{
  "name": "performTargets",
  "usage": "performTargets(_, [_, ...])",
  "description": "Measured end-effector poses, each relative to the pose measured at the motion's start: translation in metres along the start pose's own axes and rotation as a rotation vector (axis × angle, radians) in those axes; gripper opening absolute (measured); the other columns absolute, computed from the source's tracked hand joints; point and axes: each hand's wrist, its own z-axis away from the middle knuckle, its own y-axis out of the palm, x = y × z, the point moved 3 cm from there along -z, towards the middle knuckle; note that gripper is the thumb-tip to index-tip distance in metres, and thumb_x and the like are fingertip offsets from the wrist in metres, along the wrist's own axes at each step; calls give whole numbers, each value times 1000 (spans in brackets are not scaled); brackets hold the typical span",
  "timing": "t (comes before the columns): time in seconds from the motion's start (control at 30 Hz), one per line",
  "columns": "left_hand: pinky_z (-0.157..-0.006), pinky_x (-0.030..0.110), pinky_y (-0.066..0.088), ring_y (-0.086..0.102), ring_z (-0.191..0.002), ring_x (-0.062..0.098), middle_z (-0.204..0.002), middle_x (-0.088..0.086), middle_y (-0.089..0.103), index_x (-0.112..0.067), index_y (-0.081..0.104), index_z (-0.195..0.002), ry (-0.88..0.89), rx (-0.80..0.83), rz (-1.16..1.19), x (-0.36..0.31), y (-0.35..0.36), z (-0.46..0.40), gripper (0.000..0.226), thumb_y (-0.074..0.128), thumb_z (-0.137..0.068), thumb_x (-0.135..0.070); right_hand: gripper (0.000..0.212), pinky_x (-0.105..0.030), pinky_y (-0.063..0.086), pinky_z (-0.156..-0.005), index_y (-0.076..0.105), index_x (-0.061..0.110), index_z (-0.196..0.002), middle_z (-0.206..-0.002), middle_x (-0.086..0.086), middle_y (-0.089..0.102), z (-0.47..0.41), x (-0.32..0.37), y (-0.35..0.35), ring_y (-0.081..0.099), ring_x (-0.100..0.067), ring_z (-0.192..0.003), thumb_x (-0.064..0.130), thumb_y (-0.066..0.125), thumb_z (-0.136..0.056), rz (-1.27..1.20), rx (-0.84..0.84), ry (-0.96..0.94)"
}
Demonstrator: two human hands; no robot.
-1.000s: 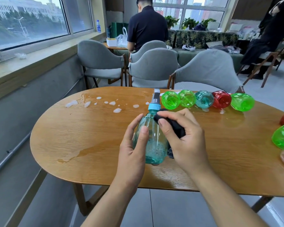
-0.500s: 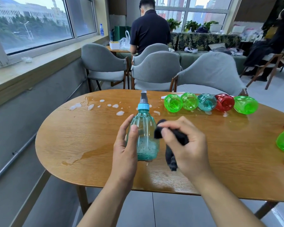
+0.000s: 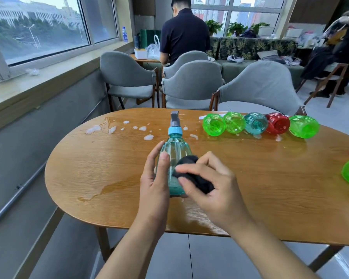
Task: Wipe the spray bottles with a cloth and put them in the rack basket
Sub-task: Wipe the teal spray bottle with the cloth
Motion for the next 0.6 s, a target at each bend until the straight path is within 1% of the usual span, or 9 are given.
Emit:
performTargets(0.13, [-87,35,61,75,-114,22,-125,1,77,-36,66,-138,-7,-43,37,-6,-6,-7,49,57,-93,-55,19,-21,48,-70,82,20,-105,-88,1,53,6,3,6,59,-13,-78,11,81,-88,-4,108,-64])
performTargets(0.2, [-83,38,60,74,-111,24,-126,3,76,-34,65,-139,-25,-34,62,-7,-7,-8,50,56,-95,-56,16,-19,45,-67,83,20,-97,-85,2,55,7,3,4,59,-12,-73,11,80,-85,-40,112,-26])
performTargets(0.27, [-67,39,57,72,-99,25,-122,8,75,-33,64,-139,-59,11,94,-8,-5,-8,46,51,-102,-56,12,-17,44,-65,82,21,-91,-83,3,57,4,1,-5,60,-11,-69,12,77,-84,-124,13,74])
performTargets(0.33, [-54,34,53,69,-90,25,-120,14,73,-30,65,-139,-104,61,123,-7,-5,-9,46,51,-105,-59,8,-22,48,-66,79,26,-92,-86,5,60,-2,-5,-16,62,-11,-70,22,73,-89,-203,-129,183])
performTargets(0.4, [-51,34,53,70,-94,26,-127,16,72,-29,65,-141,-136,107,128,-5,-4,-8,51,52,-105,-62,8,-29,53,-74,76,28,-97,-94,5,65,-5,-12,-22,68,-17,-84,25,70,-93,-245,-208,270])
performTargets(0.43, [-53,34,54,70,-97,26,-130,15,72,-30,64,-141,-143,131,121,-3,-3,-8,48,49,-107,-60,9,-29,53,-80,76,27,-99,-98,3,68,-5,-14,-21,68,-20,-93,24,68,-95,-265,-212,301])
performTargets(0.47, [-57,36,56,71,-100,26,-131,12,73,-33,65,-140,-146,151,108,-1,-1,-7,44,44,-109,-56,10,-28,53,-83,75,27,-101,-101,2,70,-5,-15,-19,68,-21,-98,24,67,-96,-288,-205,324])
performTargets(0.53, [-68,41,59,73,-108,26,-130,7,74,-36,67,-137,-154,163,67,3,0,-6,44,38,-110,-55,10,-28,54,-84,73,27,-103,-102,1,71,-4,-16,-13,68,-22,-99,25,66,-97,-322,-197,346])
performTargets(0.6, [-81,45,61,73,-118,25,-130,3,75,-38,68,-136,-151,171,30,5,0,-4,48,37,-108,-62,9,-33,55,-85,71,29,-105,-103,0,71,-3,-17,-11,68,-23,-99,26,65,-98,-301,-194,343])
